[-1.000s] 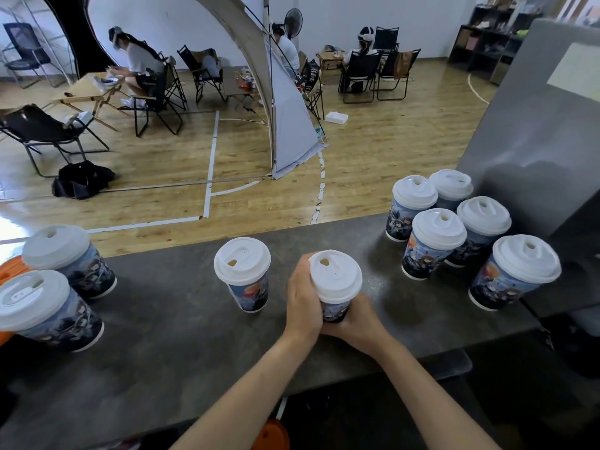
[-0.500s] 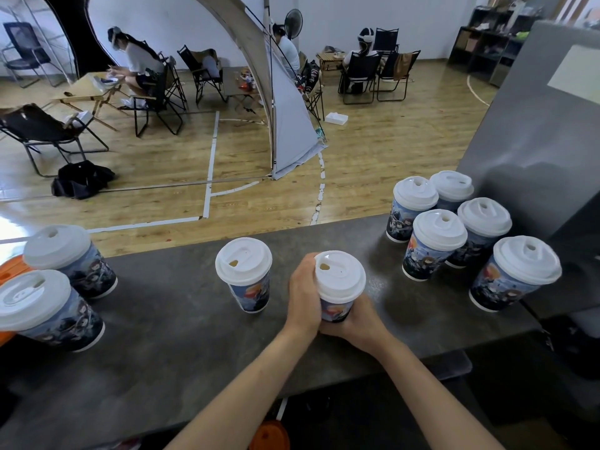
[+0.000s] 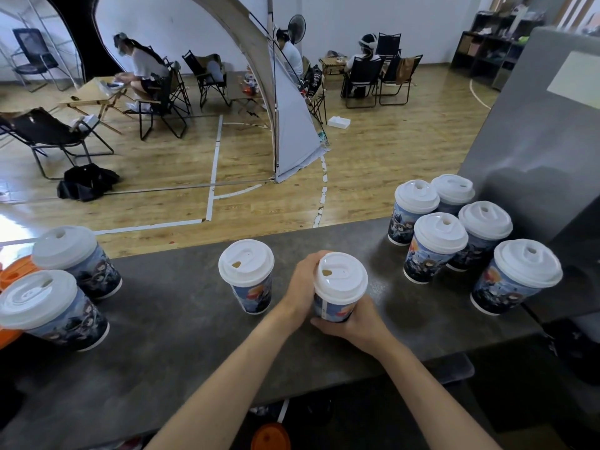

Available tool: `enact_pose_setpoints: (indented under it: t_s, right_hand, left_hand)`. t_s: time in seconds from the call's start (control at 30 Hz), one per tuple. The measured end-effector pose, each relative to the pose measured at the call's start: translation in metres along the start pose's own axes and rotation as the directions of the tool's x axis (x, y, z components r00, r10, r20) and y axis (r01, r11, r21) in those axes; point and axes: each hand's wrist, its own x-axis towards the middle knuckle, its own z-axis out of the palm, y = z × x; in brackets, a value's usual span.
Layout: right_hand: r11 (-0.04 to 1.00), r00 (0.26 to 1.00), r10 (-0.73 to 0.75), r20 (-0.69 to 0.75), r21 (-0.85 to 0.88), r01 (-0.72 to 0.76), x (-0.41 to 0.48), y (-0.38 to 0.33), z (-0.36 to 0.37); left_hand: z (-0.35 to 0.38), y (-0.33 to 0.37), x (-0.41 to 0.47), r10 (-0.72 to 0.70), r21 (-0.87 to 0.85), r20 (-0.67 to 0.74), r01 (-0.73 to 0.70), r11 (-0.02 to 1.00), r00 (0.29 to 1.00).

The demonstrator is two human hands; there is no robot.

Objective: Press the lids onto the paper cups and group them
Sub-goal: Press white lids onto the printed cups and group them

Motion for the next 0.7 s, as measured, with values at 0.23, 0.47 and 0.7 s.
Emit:
enact_pose_setpoints:
  t_s: [0.23,0.47,0.7]
  right_hand:
    - [0.999,0.999,-0.035,0.003,0.036,0.035,0.0,-0.007,-0.001]
    - [0.997,0.999,-0.044,0.018,0.072,0.042,-0.001,-0.003,-0.003]
    - [0.993,1.0,-0.001,0.0,0.121,0.001,0.001,-0.002,-0.001]
  left_hand:
    - [0.007,-0.008,-0.001,0.065,-0.045,-0.145,-0.072,0.996,0.987]
    - [0.011,-0.006,-0.002,-0.031,-0.137,-0.087,0.019,0.99,0.996]
    - [0.015,-0.003,-0.004,-0.107,-0.26,-0.173,0.059,0.964,0.979]
